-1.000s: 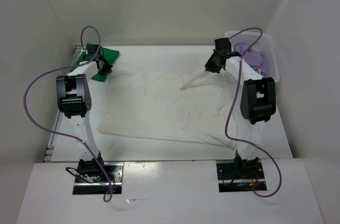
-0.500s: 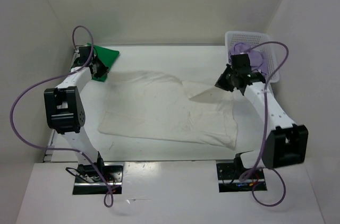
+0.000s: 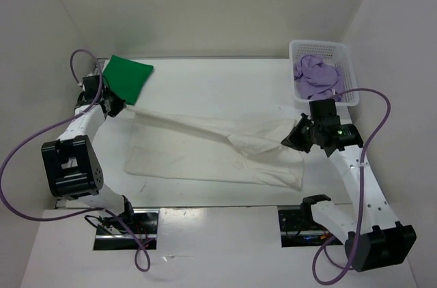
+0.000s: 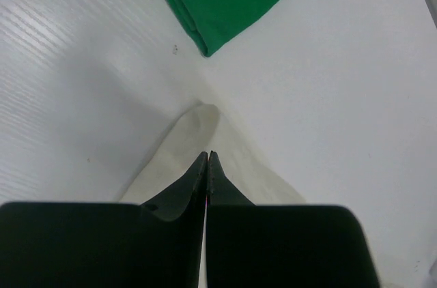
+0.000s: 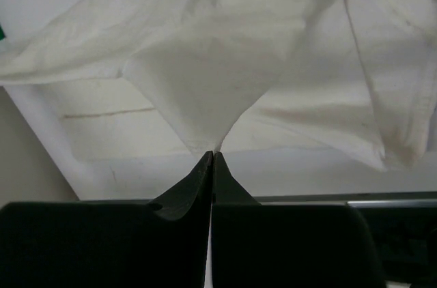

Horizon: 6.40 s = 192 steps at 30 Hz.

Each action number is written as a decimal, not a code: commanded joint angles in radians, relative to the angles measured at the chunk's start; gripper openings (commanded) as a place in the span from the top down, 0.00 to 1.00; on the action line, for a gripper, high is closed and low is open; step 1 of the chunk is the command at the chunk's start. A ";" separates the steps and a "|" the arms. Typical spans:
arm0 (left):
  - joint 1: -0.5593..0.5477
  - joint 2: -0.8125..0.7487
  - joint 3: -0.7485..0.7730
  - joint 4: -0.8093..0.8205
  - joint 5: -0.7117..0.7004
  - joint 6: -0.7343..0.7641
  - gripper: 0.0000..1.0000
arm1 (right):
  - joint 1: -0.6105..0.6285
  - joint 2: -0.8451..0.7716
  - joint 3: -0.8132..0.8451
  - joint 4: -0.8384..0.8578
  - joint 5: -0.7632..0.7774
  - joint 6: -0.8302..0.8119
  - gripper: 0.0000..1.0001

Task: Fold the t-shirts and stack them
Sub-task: Fold the other side of the tshirt into a rectangle

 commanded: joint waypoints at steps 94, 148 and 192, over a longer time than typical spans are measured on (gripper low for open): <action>-0.375 -0.075 -0.169 0.123 0.246 -0.101 0.61 | 0.345 0.462 0.106 0.274 0.164 -0.096 0.92; -1.001 0.268 0.072 0.245 0.395 -0.319 0.66 | 0.106 0.302 0.121 0.190 0.076 -0.220 0.55; -0.881 0.150 -0.086 0.250 0.364 -0.267 0.66 | 0.313 0.538 -0.034 0.492 0.268 0.030 0.54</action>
